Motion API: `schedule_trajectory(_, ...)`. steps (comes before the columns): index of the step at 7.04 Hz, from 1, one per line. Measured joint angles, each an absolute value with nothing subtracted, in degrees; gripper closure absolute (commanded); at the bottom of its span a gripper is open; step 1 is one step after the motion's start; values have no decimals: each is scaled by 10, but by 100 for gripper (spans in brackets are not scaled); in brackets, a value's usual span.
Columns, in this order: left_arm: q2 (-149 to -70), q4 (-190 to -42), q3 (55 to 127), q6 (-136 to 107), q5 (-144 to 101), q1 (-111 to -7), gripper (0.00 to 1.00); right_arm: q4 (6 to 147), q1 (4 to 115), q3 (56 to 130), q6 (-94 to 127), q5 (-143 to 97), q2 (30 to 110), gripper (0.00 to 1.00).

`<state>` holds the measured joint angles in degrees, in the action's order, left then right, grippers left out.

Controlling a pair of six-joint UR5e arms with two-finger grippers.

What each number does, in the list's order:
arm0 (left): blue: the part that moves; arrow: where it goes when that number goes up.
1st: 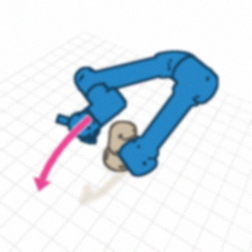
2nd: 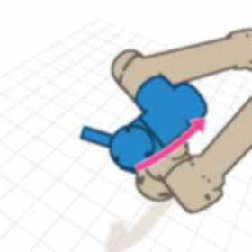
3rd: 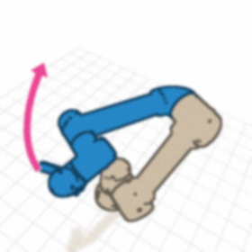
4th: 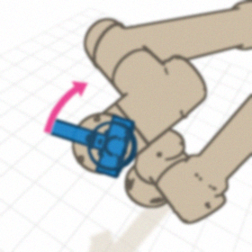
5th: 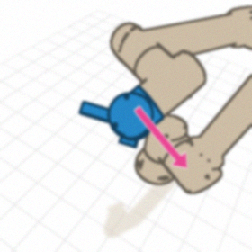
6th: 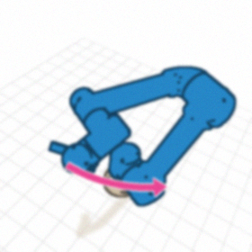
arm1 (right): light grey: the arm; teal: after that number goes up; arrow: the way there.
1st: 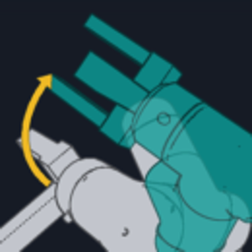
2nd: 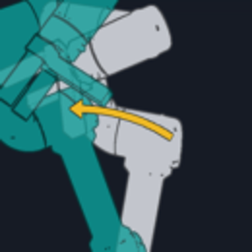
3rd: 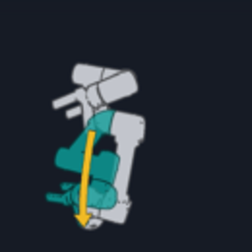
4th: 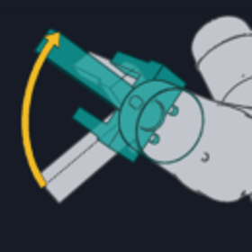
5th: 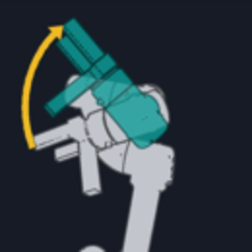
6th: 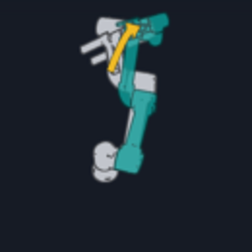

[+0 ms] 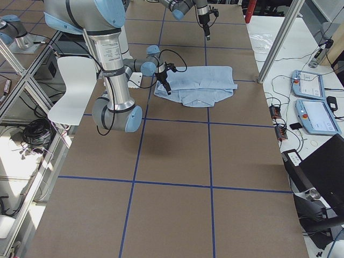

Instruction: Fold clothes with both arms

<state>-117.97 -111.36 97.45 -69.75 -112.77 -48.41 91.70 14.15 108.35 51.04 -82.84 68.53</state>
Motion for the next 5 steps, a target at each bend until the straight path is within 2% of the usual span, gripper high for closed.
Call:
schedule_trajectory(3,-1191,-1113,976,-722,-1124,-469,0,912,164,1165,499,-837,817,0)
schedule_trajectory(4,-1191,-1113,976,-724,-1124,-467,0,911,170,1181,498,-842,834,0)
schedule_trajectory(5,-1192,-1113,976,-724,-1123,-467,0,909,178,1180,498,-849,819,0)
